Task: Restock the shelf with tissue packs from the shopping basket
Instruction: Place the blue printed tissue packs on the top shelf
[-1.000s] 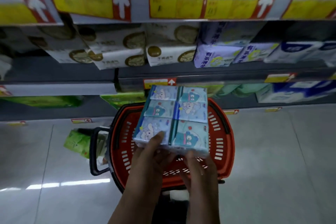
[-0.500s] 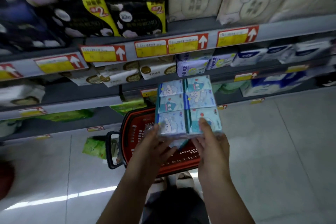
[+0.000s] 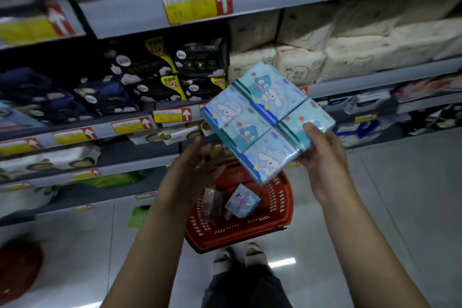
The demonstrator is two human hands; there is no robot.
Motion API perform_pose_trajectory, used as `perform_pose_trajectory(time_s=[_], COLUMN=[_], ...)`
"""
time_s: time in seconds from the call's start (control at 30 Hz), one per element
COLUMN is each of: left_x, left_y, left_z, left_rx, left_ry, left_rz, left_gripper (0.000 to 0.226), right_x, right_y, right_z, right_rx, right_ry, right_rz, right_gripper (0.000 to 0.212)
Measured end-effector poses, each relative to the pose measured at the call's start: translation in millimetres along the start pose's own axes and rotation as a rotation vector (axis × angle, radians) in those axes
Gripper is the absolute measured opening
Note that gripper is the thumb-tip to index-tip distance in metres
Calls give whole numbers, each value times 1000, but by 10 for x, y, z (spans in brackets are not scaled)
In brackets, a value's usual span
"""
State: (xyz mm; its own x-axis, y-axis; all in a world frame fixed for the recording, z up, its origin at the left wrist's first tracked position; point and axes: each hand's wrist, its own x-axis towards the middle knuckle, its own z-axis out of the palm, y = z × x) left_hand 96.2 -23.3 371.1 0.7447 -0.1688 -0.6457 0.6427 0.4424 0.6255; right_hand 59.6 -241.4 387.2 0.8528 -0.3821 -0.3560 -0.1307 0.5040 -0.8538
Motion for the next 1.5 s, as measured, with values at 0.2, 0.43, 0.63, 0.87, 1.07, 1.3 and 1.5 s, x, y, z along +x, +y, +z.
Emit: perform_pose_trajectory(time_s=[0.2, 0.43, 0.63, 0.87, 1.07, 1.3, 1.5], left_x=[-427, -882, -1265, -1575, -1654, -1748, -1763], left_y=[433, 886, 1086, 1246, 1462, 1579, 1682], left_z=[248, 617, 847, 986, 1034, 1048, 990], left_rx=[142, 76, 185, 204, 199, 169, 80], left_ry=[-167, -176, -298, -341, -269, -277, -308], left_rz=[162, 301, 261, 365, 492, 546, 539], left_gripper=[77, 72, 45, 34, 35, 36, 55], right_x=[-149, -323, -552, -719, -784, -794, -909], right_y=[-542, -1103, -1580, -1970, -2171, -2263, -2208], right_z=[278, 532, 701, 903, 1119, 1257, 1222], right_rx=[34, 75, 35, -23, -96, -66, -164], right_ry=[-25, -45, -135, -219, -202, -182, -67], right_rz=[-40, -151, -140, -168, -183, -289, -486], right_gripper=[69, 34, 75, 46, 46, 40, 34])
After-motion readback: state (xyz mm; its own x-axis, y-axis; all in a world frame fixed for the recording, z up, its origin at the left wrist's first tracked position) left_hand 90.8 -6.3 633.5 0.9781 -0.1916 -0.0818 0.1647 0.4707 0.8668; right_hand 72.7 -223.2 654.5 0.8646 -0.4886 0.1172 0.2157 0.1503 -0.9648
